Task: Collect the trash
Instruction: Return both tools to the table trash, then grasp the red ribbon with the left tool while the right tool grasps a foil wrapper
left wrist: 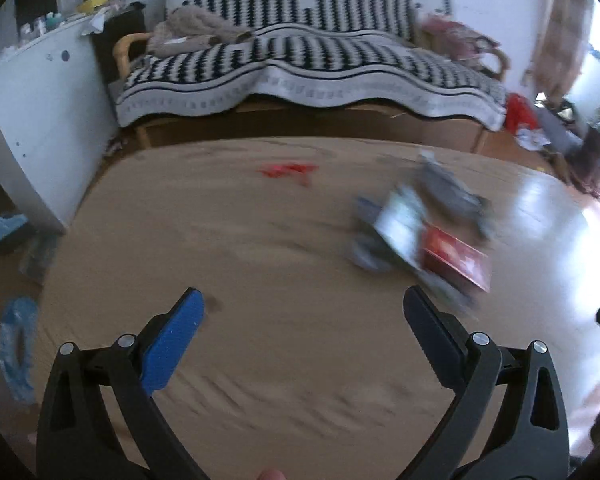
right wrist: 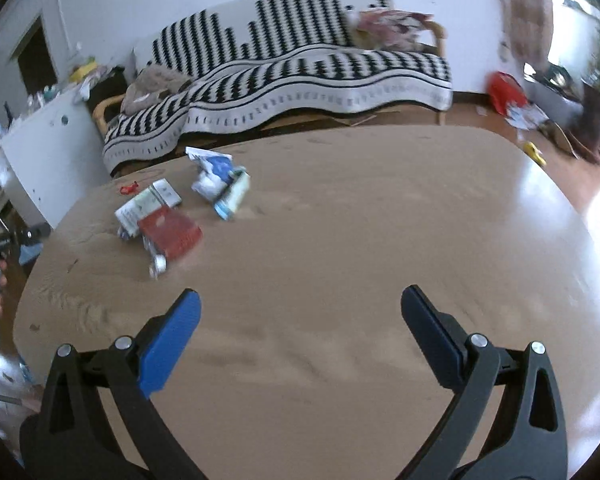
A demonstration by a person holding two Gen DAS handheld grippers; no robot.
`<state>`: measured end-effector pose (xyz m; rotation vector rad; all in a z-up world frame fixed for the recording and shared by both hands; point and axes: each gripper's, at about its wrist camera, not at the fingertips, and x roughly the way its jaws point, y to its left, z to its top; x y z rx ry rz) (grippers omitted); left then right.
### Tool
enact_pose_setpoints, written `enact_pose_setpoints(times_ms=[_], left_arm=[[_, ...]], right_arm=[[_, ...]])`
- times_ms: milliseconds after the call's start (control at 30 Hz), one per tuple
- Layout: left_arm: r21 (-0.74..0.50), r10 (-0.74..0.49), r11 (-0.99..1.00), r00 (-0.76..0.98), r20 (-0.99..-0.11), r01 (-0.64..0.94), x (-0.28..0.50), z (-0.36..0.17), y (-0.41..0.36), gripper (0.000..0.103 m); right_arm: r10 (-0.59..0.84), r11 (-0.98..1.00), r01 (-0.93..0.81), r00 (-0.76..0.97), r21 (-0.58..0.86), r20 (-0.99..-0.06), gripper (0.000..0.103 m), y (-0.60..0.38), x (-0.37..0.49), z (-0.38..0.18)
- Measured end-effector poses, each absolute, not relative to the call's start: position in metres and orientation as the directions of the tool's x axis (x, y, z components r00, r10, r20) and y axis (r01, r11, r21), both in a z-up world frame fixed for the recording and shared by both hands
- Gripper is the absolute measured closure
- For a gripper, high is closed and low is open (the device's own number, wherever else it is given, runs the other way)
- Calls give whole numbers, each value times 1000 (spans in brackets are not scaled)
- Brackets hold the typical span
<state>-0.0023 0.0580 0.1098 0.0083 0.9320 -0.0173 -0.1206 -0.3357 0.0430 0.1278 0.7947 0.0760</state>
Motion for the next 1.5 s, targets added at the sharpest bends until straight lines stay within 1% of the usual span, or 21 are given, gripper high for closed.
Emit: enact_pose_setpoints(times_ms=[100, 233, 300, 433, 567, 667, 733, 767, 1000, 1133, 1200, 1233, 1267, 1300, 1333, 1367, 1433, 1500], left_arm=[[23, -7, 999, 558, -829, 46, 52, 98, 77, 6], [112, 35, 986, 503, -864, 124, 124, 65, 88, 6], [137, 48, 980, 491, -870, 146, 152, 50, 88, 6], [124, 24, 975, 464, -885, 186, 185, 23, 90, 6], [137, 6, 957, 450, -893, 258, 199, 3, 84, 5], [95, -52, 952, 462, -885, 290, 208, 0, 85, 5], [32, -104, 955, 433, -895, 295, 214, -3, 90, 5], [8, -121, 958, 430, -894, 287, 216, -3, 93, 5], [18, -137, 941, 428, -893, 339, 217, -2, 90, 5], [19, -164, 920, 426, -890, 393, 219, -2, 83, 5], [19, -170, 914, 426, -889, 404, 221, -3, 80, 7], [18, -180, 909, 433, -883, 416, 221, -1, 76, 16], [20, -188, 904, 440, -878, 427, 219, 2, 73, 38], [22, -195, 901, 449, -872, 434, 218, 5, 71, 56], [39, -186, 901, 464, -866, 432, 216, 8, 67, 93], [48, -174, 903, 467, -867, 426, 216, 7, 65, 93], [21, -197, 904, 458, -867, 427, 211, 7, 62, 93], [26, -193, 904, 460, -867, 427, 208, 7, 60, 93]], right_arm=[[126, 989, -25, 681, 149, -721, 6, -317, -69, 40], [139, 989, -52, 656, 139, -742, 6, -285, -9, 29], [141, 989, -66, 642, 129, -754, 6, -273, 10, 20], [130, 991, -66, 617, 114, -777, 6, -257, 48, -2], [106, 994, -41, 586, 101, -803, 6, -252, 77, -24], [53, 998, 3, 571, 67, -819, 5, -253, 87, -38], [-28, 999, 32, 579, -12, -815, 5, -251, 88, -43], [-27, 999, 39, 585, -6, -810, 5, -254, 88, -43], [-30, 999, 38, 580, -9, -814, 5, -258, 90, -46], [-8, 1000, 1, 567, -9, -824, 5, -260, 90, -46], [-3, 1000, -10, 565, -10, -825, 6, -260, 89, -46], [6, 1000, -23, 571, -9, -821, 13, -258, 87, -44], [10, 999, -36, 585, -13, -811, 42, -255, 85, -40], [16, 999, -40, 591, -9, -807, 66, -254, 85, -36], [19, 999, -36, 584, -2, -811, 93, -254, 85, -36], [29, 999, -40, 585, 8, -811, 93, -254, 84, -37], [39, 999, -46, 584, 15, -811, 94, -253, 80, -37], [41, 999, -43, 586, 19, -809, 94, -255, 75, -36]])
